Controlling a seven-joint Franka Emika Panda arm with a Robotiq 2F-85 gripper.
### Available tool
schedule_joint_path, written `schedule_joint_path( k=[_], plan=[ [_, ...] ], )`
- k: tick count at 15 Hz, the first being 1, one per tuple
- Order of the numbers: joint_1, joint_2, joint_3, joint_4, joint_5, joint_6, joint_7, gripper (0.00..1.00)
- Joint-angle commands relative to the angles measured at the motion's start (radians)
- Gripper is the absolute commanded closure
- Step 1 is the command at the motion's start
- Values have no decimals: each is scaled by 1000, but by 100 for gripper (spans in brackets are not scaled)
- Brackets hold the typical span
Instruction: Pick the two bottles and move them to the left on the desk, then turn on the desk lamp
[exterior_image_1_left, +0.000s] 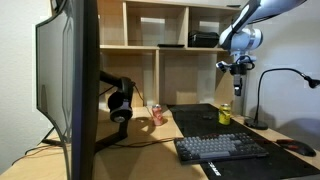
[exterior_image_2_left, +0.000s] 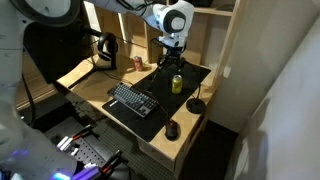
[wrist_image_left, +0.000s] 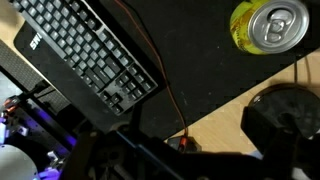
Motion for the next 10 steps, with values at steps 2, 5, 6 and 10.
schedule_joint_path(
  k=[2,5,6,10],
  plan=[
    [6,1,-4,-21,0,27,9,0],
    [11,52,-1,-1,23,122,72,0],
    [9,70,4,9,39,141,87,0],
    [12,119,5,4,61,290,130,0]
  ],
)
